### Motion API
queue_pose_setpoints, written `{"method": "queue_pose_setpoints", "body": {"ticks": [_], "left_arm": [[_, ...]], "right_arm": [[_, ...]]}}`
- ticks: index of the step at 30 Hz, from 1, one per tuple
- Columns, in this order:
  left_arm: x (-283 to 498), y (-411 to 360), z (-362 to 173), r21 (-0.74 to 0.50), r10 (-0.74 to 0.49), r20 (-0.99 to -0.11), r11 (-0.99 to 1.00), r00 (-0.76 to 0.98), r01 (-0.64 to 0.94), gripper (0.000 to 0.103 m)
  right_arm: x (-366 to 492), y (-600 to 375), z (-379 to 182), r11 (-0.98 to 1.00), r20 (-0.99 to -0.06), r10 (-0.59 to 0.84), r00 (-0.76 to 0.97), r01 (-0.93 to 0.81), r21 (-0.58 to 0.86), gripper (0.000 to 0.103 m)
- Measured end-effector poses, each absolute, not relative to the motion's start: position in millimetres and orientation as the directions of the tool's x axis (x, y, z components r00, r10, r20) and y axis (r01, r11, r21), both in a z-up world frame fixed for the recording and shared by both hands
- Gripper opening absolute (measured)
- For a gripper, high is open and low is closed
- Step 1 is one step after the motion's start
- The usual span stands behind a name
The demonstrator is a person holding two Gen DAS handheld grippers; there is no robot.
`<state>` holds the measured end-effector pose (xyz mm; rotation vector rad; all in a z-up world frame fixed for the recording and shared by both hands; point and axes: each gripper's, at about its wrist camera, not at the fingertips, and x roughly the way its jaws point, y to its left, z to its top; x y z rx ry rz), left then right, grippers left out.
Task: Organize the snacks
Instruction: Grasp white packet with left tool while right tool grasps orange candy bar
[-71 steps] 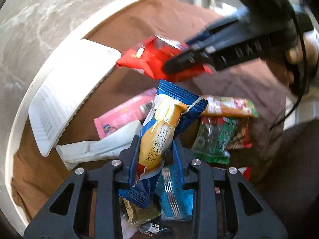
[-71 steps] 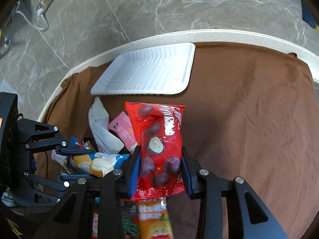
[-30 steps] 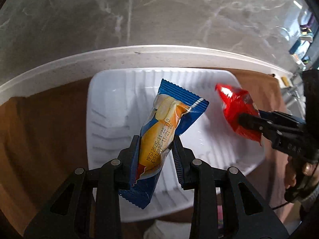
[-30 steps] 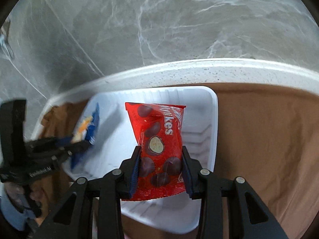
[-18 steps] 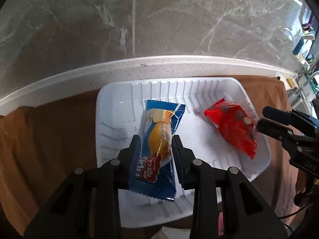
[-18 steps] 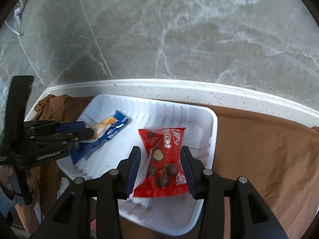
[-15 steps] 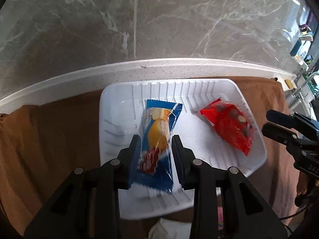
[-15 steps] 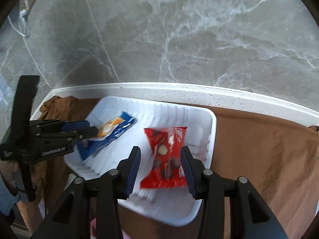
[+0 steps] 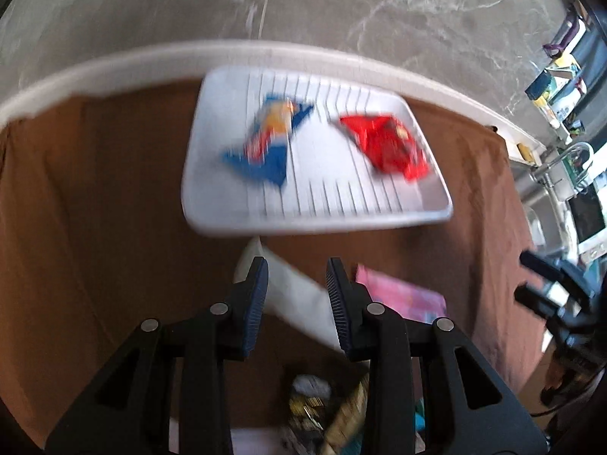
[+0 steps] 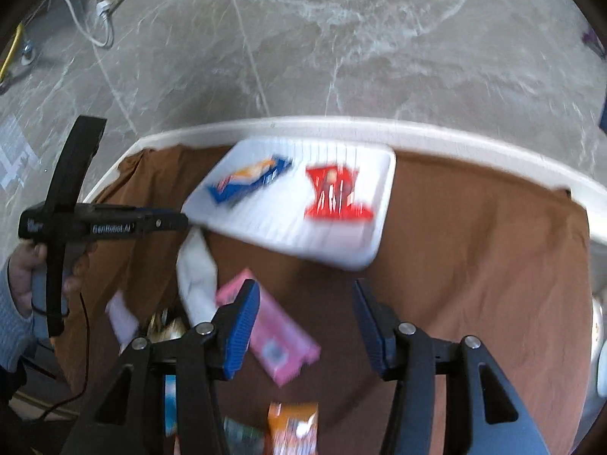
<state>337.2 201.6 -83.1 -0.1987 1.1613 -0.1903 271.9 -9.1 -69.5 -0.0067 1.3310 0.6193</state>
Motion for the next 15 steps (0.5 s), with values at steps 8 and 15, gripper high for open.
{"method": "queue_pose_setpoints", "body": {"ticks": [8, 15], "left_arm": [[305.4, 196.1, -115.2, -0.334, -0.304, -0.900, 0.941, 0.312, -0.048, 0.030], [306.6, 201.5, -123.4, -0.402, -0.348, -0.887, 0.905, 0.304, -0.137, 0.030]], "right_arm": [[207.5, -26.6, -91.3, 0.850, -0.940, 0.342, -0.009, -0.424, 0.313, 0.054], [187.5, -33.1, -104.7, 0.856, -0.949, 0.310, -0.050, -0.419, 0.302, 0.054]]}}
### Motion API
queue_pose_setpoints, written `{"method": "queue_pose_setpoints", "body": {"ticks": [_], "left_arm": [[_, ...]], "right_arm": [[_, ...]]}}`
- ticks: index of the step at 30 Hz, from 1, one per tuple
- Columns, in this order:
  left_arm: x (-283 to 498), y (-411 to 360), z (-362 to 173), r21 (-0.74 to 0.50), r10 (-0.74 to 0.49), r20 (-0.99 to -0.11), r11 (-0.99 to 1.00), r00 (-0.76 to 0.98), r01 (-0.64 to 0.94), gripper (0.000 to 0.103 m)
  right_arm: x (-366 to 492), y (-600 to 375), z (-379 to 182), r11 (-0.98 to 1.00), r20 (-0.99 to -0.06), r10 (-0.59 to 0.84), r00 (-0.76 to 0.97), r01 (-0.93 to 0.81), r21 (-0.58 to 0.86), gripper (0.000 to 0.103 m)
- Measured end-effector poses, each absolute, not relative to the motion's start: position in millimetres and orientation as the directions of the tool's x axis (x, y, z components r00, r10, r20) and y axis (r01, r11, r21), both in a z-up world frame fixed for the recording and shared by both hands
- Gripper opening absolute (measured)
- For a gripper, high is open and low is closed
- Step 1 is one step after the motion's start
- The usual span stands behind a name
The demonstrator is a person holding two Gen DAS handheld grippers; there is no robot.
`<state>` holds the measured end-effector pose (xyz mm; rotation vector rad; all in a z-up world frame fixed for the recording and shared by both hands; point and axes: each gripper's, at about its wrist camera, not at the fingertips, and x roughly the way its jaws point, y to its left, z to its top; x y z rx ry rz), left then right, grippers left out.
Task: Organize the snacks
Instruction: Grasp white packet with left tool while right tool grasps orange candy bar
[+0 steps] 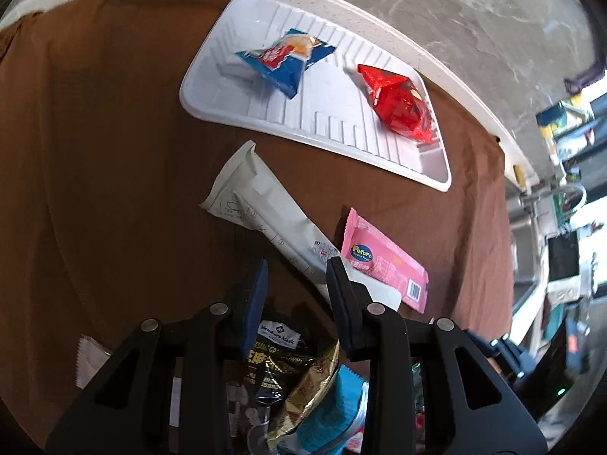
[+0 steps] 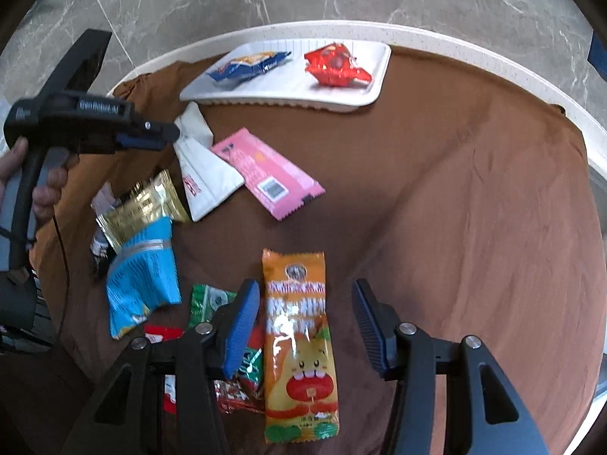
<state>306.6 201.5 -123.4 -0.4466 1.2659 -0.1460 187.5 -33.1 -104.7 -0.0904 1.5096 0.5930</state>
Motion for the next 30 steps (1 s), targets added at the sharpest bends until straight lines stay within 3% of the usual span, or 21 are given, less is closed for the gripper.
{"method": "queue_pose_setpoints", "body": {"ticks": [10, 14, 18, 28, 29, 30], "left_arm": [[313.9, 200.3, -134.0, -0.412, -0.350, -0.892, 0.890, 0.287, -0.195, 0.031], [318.7, 196.6, -134.0, -0.408, -0.345, -0.894, 0.890, 0.286, -0.203, 0.031], [321.3, 194.5, -139.0, -0.415, -0.349, -0.895, 0.879, 0.276, -0.235, 0.045], [325.0, 179.7, -152.8, -0.473, -0.408, -0.870, 0.849, 0.276, -0.235, 0.045], [325.5, 177.5, -153.1, -0.473, -0.410, -0.870, 0.852, 0.276, -0.226, 0.043], [325.4, 175.5, -153.8, -0.483, -0.422, -0.864, 0.849, 0.275, -0.215, 0.033]], "right_arm": [[179.0, -35.9, -115.8, 0.859, -0.945, 0.308, -0.110, -0.396, 0.325, 0.054], [178.1, -36.2, -119.3, 0.856, -0.940, 0.315, -0.133, -0.388, 0.342, 0.046], [178.3, -33.7, -120.2, 0.853, -0.940, 0.312, -0.137, -0.396, 0.340, 0.042], [177.9, -30.3, -120.7, 0.849, -0.946, 0.301, -0.124, -0.417, 0.325, 0.032], [177.8, -30.0, -119.9, 0.848, -0.945, 0.303, -0.120, -0.419, 0.325, 0.031], [178.3, -29.0, -120.4, 0.847, -0.945, 0.306, -0.118, -0.419, 0.327, 0.028]]}}
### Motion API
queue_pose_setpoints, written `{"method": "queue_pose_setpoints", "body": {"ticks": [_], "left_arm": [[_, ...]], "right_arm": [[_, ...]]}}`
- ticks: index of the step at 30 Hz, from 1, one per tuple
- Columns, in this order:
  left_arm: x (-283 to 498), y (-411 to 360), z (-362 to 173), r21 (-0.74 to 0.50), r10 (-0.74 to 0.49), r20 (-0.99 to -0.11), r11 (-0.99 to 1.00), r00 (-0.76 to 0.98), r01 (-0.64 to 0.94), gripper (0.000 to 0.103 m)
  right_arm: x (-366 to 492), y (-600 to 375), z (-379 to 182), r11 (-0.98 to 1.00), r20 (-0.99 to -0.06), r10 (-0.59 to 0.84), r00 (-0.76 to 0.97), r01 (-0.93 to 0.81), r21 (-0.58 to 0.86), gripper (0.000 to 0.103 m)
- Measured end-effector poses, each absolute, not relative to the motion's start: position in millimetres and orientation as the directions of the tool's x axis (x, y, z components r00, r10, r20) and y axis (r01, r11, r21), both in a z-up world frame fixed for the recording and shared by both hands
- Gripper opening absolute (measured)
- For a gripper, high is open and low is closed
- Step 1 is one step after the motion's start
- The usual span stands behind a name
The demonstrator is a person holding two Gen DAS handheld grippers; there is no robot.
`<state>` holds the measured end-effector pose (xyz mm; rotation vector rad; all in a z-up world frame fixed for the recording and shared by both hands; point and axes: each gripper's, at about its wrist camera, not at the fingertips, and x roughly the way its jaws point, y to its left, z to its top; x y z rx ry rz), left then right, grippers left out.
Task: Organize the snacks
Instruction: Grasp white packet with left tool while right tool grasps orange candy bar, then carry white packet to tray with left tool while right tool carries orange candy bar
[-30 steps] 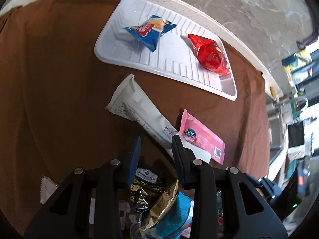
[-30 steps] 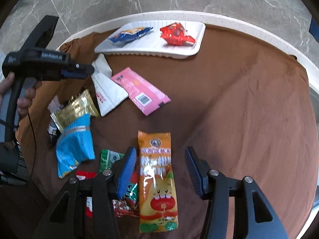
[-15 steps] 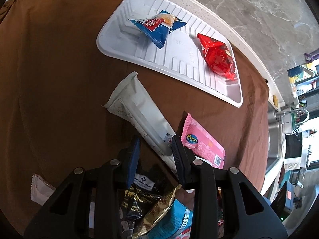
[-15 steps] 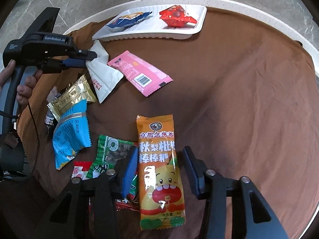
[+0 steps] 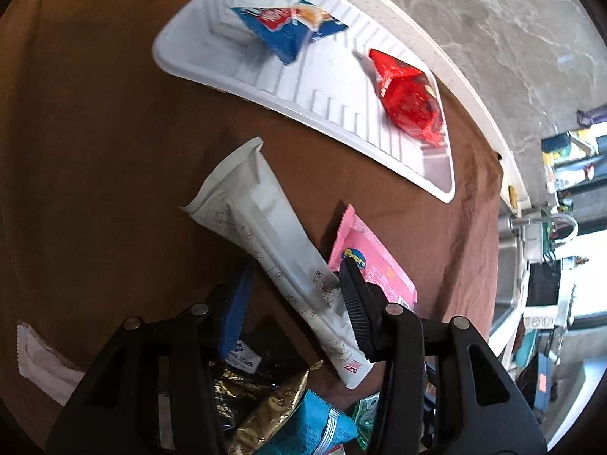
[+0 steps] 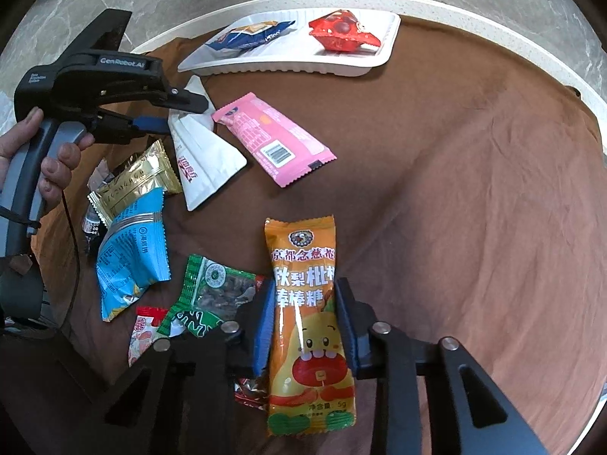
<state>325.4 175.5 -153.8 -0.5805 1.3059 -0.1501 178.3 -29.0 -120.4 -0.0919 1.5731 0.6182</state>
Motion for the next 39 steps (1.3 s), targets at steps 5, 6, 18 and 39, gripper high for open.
{"method": "queue_pose_setpoints", "body": {"ticks": [5, 6, 18, 39], "left_arm": [[326.3, 169.2, -154.8, -0.515, -0.457, -0.845, 0.836, 0.280, -0.189, 0.020], [325.0, 168.8, -154.5, -0.523, -0.467, -0.839, 0.833, 0.278, -0.179, 0.018], [314.7, 169.9, -133.6, -0.552, -0.510, -0.809, 0.830, 0.292, -0.078, 0.014], [344.8, 225.1, -58.0, -0.660, -0.589, -0.680, 0.752, 0.436, -0.013, 0.013]], "right_arm": [[180.4, -32.2, -115.8, 0.845, -0.935, 0.337, -0.113, -0.402, 0.354, 0.020], [181.9, -33.9, -114.7, 0.846, -0.930, 0.350, -0.112, -0.387, 0.365, 0.019], [204.1, -64.2, -104.4, 0.825, -0.837, 0.540, -0.095, -0.141, 0.548, 0.018], [288.6, -47.9, -92.7, 0.735, -0.736, 0.677, 0.009, -0.051, 0.676, 0.018]]}}
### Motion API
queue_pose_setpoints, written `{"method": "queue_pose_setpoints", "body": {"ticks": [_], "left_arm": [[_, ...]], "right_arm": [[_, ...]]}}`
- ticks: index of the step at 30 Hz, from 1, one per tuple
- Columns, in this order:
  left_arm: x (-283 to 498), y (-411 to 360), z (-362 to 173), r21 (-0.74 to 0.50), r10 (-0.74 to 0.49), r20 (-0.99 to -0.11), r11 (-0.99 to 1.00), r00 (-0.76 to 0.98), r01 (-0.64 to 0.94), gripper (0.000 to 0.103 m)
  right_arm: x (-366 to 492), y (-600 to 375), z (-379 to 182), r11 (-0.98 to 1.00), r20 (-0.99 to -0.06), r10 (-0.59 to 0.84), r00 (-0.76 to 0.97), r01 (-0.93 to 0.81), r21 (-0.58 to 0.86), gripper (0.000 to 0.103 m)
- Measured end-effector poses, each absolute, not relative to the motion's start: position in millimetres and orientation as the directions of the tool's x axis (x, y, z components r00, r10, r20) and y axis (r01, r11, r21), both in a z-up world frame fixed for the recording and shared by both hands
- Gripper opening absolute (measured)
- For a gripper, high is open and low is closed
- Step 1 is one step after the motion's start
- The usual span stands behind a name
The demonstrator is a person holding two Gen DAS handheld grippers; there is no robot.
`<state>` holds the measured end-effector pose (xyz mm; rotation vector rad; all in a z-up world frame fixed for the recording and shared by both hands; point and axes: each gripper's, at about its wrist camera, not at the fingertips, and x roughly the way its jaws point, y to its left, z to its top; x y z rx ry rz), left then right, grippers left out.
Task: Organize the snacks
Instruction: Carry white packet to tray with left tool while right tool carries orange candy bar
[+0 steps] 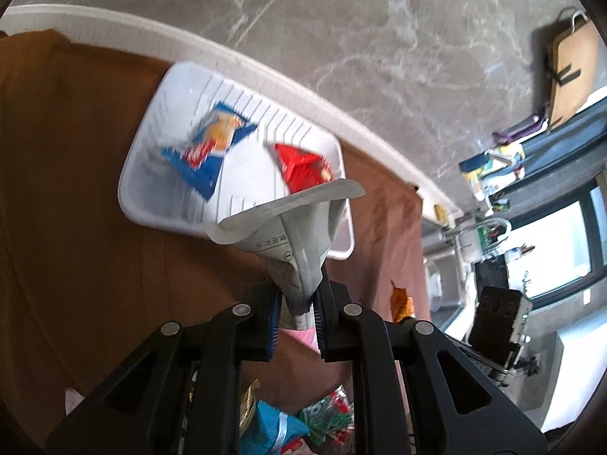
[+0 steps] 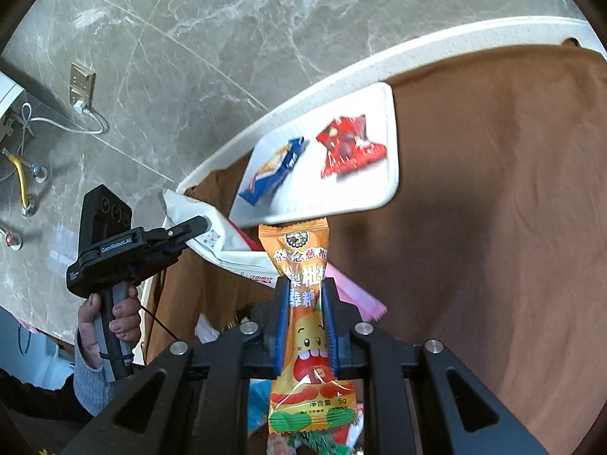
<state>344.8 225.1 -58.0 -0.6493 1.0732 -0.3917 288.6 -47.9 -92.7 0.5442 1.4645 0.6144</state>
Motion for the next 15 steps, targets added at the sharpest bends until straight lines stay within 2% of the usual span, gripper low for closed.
{"method": "queue_pose_setpoints", "body": {"ticks": [6, 15], "left_arm": [[360.8, 240.3, -40.7, -0.652, -0.578, -0.671, 0.758, 0.465, 0.003, 0.013], [411.3, 236.4, -35.5, -0.582, -0.531, -0.710, 0.812, 0.463, 0.039, 0.013]], "right_arm": [[307.8, -38.4, -92.3, 0.728, -0.728, 0.685, 0.023, -0.059, 0.683, 0.019], [350.8, -9.7, -103.8, 0.714, -0.713, 0.700, 0.041, -0.087, 0.695, 0.019]]}}
